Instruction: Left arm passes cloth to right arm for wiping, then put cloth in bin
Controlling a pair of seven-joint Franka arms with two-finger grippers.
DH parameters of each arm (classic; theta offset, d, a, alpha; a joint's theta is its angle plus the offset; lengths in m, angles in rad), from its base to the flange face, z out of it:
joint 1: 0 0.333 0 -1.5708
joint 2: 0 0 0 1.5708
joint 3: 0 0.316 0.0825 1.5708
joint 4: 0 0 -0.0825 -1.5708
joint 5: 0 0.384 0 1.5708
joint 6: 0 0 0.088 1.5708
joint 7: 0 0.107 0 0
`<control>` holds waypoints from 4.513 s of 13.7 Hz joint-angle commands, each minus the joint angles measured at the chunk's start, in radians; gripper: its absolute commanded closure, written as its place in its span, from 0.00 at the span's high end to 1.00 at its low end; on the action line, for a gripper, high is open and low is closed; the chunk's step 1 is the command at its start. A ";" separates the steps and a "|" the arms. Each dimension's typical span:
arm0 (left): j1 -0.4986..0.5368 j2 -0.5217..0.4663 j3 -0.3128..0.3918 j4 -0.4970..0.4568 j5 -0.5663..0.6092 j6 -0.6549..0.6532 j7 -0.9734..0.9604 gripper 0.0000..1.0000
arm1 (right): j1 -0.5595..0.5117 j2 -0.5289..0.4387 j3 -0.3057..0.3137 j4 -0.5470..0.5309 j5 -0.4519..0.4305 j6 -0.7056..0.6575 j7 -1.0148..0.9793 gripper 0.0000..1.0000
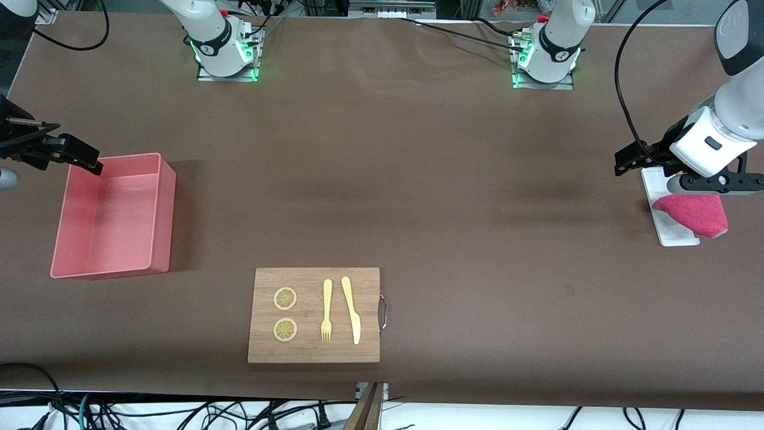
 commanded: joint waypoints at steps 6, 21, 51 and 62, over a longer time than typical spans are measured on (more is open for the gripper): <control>0.035 0.035 0.015 0.033 0.061 -0.045 0.269 1.00 | -0.005 0.006 0.001 0.014 0.005 0.001 -0.013 1.00; 0.619 0.460 0.012 0.326 -0.026 0.069 1.472 1.00 | -0.005 0.006 0.001 0.014 0.008 0.003 -0.011 1.00; 0.833 0.620 0.005 0.277 -0.349 0.081 2.188 0.00 | 0.004 0.141 0.007 0.004 0.016 0.022 0.006 1.00; 0.549 0.310 -0.003 0.283 -0.038 -0.100 1.603 0.00 | 0.250 0.274 0.007 0.004 0.276 0.303 0.683 1.00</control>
